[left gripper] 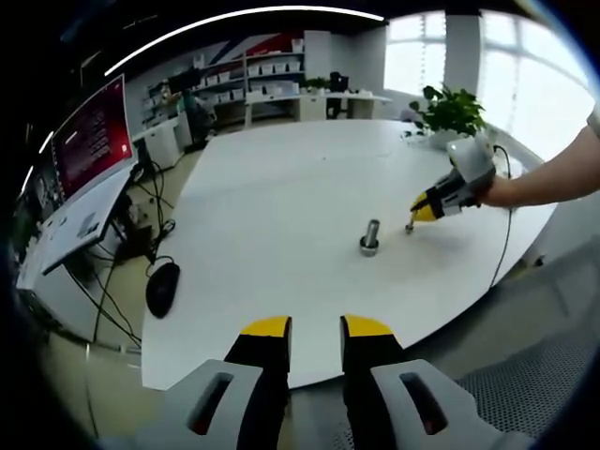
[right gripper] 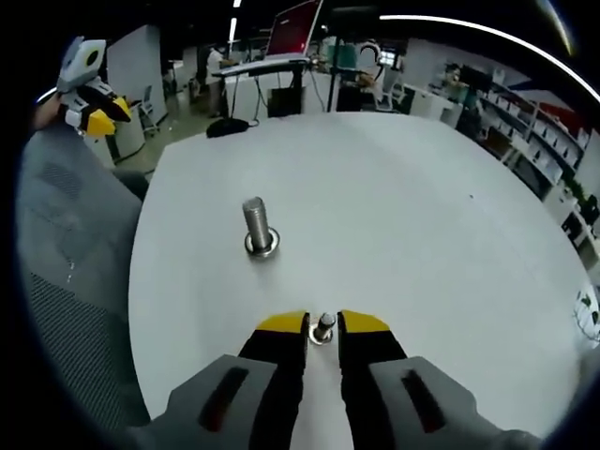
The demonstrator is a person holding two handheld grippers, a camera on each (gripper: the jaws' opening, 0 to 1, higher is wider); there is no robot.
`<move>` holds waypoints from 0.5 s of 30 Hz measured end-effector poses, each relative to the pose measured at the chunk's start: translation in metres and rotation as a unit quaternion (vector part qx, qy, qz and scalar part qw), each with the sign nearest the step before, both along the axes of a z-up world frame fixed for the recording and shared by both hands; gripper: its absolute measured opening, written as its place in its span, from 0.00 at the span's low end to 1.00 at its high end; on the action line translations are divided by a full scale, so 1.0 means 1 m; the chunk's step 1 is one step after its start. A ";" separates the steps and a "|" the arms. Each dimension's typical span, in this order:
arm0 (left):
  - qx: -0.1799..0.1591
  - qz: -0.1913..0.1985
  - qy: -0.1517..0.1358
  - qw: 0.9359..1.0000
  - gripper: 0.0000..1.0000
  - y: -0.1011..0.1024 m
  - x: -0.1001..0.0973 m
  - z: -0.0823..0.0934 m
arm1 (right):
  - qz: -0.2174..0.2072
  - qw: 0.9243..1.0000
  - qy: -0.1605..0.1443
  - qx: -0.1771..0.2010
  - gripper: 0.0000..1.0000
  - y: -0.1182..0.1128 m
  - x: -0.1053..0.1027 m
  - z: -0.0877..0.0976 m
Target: Place the washer onto the threaded stud by aligning its center hole with the stud, sliding it down to the base, and recovering from edge contact or off-axis alignment until the washer reaches the visible bottom stop.
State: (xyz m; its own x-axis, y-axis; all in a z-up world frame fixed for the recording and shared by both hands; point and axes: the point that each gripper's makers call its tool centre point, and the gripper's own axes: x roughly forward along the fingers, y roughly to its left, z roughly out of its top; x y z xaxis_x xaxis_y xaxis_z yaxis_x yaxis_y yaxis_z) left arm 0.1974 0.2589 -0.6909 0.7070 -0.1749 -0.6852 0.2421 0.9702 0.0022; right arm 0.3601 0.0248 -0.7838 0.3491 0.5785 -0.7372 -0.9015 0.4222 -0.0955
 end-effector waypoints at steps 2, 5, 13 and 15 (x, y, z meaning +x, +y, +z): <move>0.000 0.000 0.000 1.000 0.18 0.000 0.000 0.000 | -0.005 1.000 -0.008 0.000 0.22 -0.001 0.001 0.002; -0.002 0.000 -0.001 1.000 0.18 0.000 0.001 0.001 | -0.030 0.999 0.000 0.022 0.24 -0.002 0.001 0.010; -0.010 0.002 -0.014 1.000 0.18 -0.001 0.002 0.006 | -0.080 0.993 -0.005 0.083 0.31 -0.016 -0.019 0.039; -0.013 0.002 -0.017 1.000 0.18 -0.002 0.002 0.007 | -0.076 0.993 -0.019 0.086 0.32 -0.023 -0.034 0.047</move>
